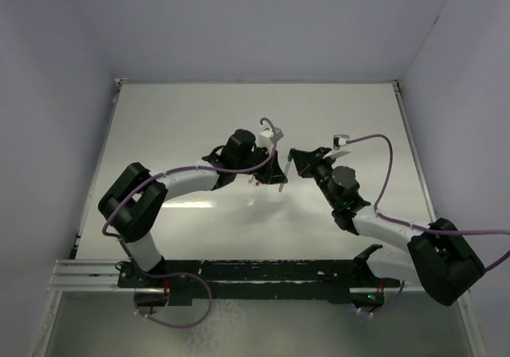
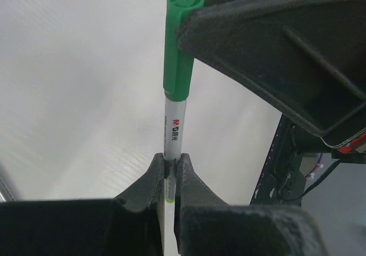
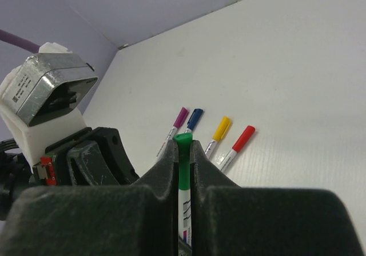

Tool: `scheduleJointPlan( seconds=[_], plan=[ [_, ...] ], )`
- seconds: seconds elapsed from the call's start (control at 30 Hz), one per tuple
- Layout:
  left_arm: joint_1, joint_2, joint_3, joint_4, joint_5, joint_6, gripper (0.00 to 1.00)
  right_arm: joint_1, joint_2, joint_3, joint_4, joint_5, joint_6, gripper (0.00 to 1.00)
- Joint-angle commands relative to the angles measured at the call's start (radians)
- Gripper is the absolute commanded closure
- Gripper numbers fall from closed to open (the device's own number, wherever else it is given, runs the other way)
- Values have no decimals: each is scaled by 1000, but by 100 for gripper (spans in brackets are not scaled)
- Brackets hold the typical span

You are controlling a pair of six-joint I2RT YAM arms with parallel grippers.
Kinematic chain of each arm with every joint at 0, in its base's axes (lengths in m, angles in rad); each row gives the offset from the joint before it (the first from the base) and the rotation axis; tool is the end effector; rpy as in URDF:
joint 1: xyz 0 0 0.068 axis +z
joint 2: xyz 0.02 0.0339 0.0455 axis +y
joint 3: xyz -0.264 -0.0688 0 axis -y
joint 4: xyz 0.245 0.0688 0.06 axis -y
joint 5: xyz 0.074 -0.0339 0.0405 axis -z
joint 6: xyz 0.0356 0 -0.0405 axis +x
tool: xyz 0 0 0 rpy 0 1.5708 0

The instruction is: Insert the pens into the pen caps

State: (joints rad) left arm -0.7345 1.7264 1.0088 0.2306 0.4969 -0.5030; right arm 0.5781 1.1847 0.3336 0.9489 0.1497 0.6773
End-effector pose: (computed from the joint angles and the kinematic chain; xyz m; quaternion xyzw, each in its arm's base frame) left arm 0.2692 -0.2659 0.2091 0.2219 0.8102 -0.4616 0.2850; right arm 0.2004 0.1244 0.2240 0.0885 0.6662 0.3932 0.6274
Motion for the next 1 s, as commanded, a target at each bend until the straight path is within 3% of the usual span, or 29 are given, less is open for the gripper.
scheduleJointPlan(
  seconds=[0.0, 0.2, 0.53, 0.7, 0.77, 0.97],
  plan=[
    [75, -111, 130, 333, -172, 7, 100, 70, 59, -25, -318, -105, 10, 100],
    [75, -103, 135, 301, -161, 23, 100, 78, 84, 0, -349, -49, 20, 100],
    [74, -56, 134, 56, -143, 101, 100, 77, 30, 190, -563, 173, -6, 100],
    [67, -14, 160, -65, -200, 149, 100, 78, 28, 255, -575, 221, -48, 57],
    [66, 2, 171, -112, -244, 166, 100, 78, 1, 259, -586, 249, -47, 52],
    [68, 27, 177, -195, -364, 214, 100, 78, -155, 227, -629, 342, -46, 48]
  ],
)
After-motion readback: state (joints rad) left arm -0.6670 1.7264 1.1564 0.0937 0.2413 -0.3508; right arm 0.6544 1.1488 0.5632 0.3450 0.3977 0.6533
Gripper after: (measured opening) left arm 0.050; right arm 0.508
